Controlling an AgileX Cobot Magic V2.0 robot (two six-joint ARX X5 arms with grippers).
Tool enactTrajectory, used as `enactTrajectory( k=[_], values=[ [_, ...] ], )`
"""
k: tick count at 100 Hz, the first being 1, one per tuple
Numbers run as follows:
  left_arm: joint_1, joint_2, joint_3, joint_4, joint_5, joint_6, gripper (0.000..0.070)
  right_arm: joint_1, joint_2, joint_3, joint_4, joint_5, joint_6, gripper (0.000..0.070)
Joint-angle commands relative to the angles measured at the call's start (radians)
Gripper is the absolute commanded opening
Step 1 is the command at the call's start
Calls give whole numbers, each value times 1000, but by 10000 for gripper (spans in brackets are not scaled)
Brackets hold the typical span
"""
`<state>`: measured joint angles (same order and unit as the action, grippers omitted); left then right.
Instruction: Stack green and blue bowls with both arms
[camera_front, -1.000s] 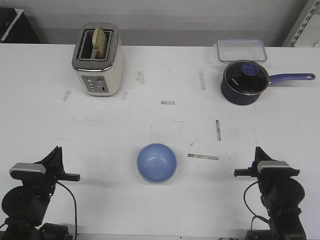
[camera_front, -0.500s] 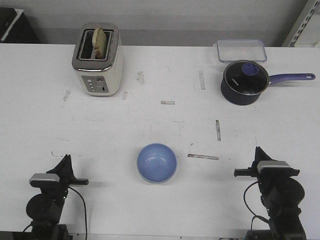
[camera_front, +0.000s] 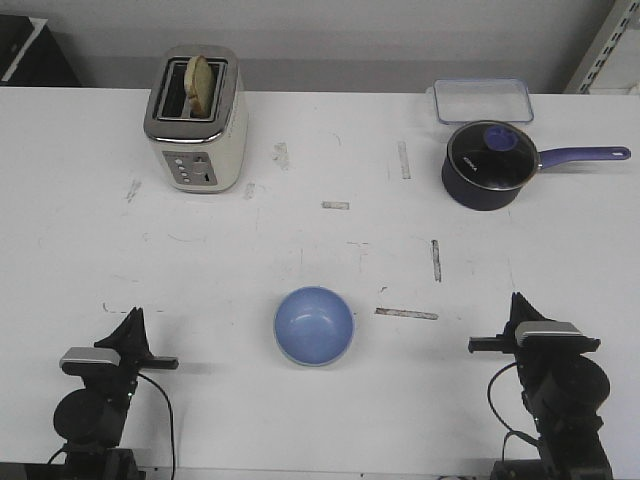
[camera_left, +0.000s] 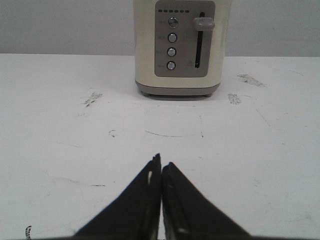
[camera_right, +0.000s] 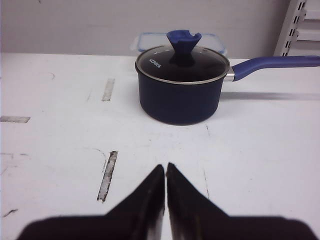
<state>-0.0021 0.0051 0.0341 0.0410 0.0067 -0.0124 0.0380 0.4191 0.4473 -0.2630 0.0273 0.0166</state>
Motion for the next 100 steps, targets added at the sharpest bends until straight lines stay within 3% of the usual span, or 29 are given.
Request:
enactTrajectory(
  k=[1,50,66,87,100],
  values=[
    [2,-2,-21,12,4,7,2,0,0,5,16,2,12,0],
    [2,-2,-21,12,4,7,2,0,-1,5,45,2,12,0],
    [2,-2,-21,12,4,7,2,-18,-29,-8,55,11,-82,0],
    [2,-2,-21,12,4,7,2,-72,-135,-181,164,9,-79,0],
    [2,-2,-21,12,4,7,2,-90,-267,-325,230,-3,-31,0]
  ],
)
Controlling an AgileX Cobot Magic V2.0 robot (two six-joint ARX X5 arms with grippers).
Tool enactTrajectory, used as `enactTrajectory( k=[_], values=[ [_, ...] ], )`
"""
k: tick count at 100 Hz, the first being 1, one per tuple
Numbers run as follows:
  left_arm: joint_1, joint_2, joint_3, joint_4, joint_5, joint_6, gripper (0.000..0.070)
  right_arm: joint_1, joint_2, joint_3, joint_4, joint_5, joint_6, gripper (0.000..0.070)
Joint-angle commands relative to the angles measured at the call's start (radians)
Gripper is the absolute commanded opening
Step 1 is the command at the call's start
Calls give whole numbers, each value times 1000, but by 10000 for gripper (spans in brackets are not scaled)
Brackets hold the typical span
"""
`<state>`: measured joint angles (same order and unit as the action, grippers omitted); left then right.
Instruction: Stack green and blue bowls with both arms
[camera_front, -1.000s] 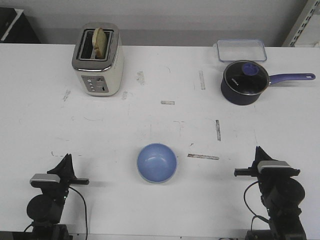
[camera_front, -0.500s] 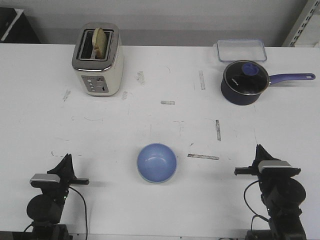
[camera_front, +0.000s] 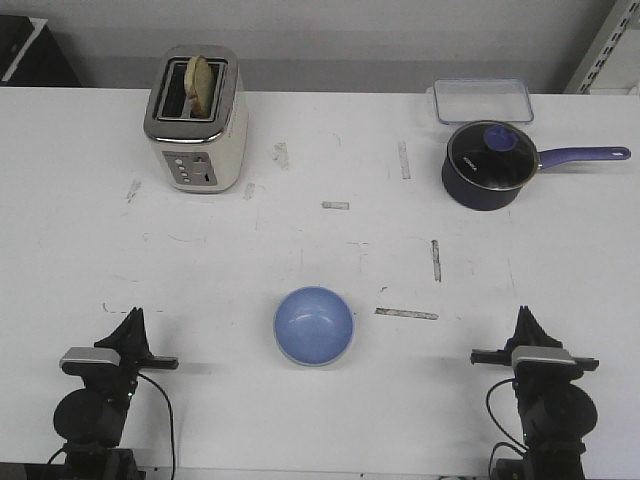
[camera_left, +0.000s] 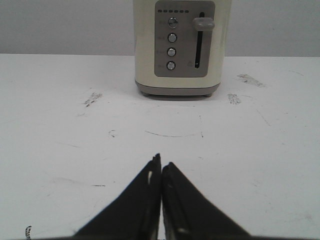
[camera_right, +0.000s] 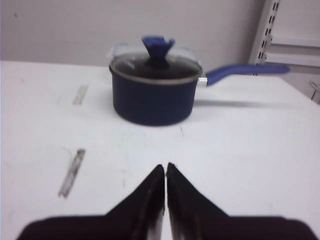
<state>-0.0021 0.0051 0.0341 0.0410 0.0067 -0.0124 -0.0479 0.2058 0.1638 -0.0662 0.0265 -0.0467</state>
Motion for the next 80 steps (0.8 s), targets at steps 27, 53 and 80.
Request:
enactTrajectory(
  k=[27,53,80],
  values=[
    [2,-2,-21,12,4,6,2,-5,-205,-151,28,-3,81,0],
    [2,-1,-21,11,4,5,2,-5,-205,-151,44,0,80,0],
    [2,-1,-21,11,4,5,2,-5,-205,-151,44,0,80,0]
  ],
)
